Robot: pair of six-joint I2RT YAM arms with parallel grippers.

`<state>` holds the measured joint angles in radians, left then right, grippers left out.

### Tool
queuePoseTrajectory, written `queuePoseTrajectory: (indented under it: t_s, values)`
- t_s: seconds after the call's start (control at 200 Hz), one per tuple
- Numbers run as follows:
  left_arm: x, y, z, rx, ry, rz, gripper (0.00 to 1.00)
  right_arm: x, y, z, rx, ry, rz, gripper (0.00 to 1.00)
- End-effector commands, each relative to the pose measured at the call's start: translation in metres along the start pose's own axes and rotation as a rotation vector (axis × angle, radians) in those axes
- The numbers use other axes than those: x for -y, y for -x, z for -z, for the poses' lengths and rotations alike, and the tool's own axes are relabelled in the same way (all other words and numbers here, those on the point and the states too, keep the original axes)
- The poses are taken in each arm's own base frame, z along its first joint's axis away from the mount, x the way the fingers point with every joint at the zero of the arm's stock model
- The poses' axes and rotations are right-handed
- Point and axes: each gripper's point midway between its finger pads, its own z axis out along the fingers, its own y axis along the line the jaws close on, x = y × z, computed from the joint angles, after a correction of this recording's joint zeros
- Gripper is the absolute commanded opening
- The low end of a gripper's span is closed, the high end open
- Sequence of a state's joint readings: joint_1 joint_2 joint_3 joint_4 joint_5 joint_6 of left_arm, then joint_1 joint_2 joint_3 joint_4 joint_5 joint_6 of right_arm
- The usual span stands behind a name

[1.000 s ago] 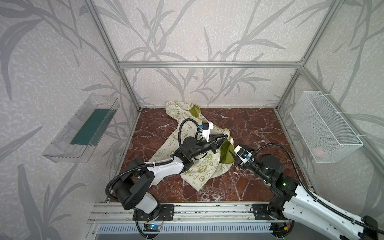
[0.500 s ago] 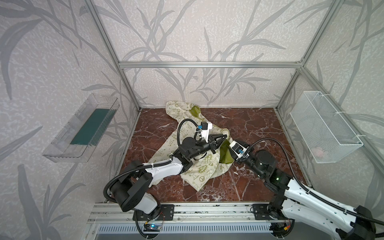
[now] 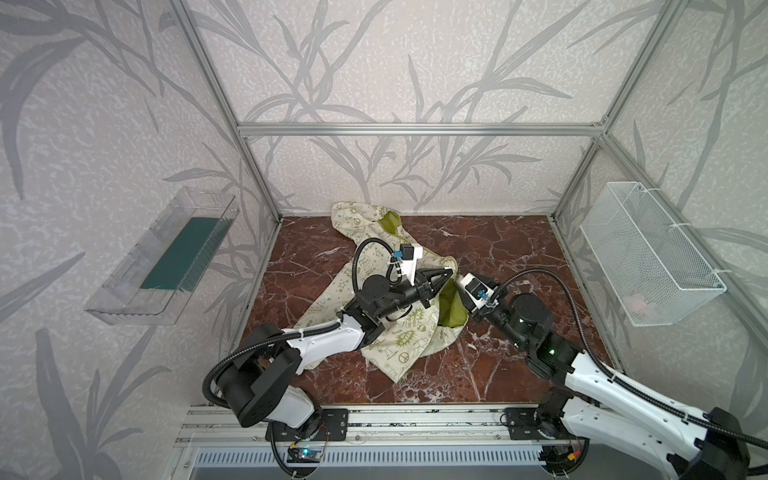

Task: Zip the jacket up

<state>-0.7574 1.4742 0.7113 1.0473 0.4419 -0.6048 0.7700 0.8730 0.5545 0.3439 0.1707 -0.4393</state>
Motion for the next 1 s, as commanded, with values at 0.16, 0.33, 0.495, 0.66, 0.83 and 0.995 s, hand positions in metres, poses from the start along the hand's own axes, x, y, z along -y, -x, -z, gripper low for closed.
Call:
queuePoseTrajectory:
  t_s: [0.16, 0.33, 0.495, 0.66, 0.83, 0.995]
  values:
    - [0.0133, 0.0168, 0.0044, 0.049, -0.028, -0.030, 0.00, 0.0072, 0.0258, -0.0016, 0.080, 0.003, -0.037, 0.40]
    - [0.0130, 0.0165, 0.0045, 0.046, -0.025, -0.031, 0.00, 0.0079, 0.0274, 0.0000, 0.086, 0.008, -0.044, 0.26]
    - [0.0132, 0.0169, 0.0047, 0.046, -0.026, -0.030, 0.00, 0.0083, 0.0282, 0.0031, 0.090, 0.017, -0.050, 0.19]
    - [0.0126, 0.0153, 0.0043, 0.041, -0.024, -0.029, 0.00, 0.0085, 0.0285, 0.0050, 0.092, 0.025, -0.060, 0.16]
    - [0.0128, 0.0143, 0.0041, 0.038, -0.023, -0.030, 0.00, 0.0077, 0.0295, 0.0062, 0.095, 0.044, -0.073, 0.14]
    - [0.0126, 0.0140, 0.0036, 0.037, -0.024, -0.032, 0.00, 0.0090, 0.0298, 0.0069, 0.096, 0.046, -0.086, 0.14]
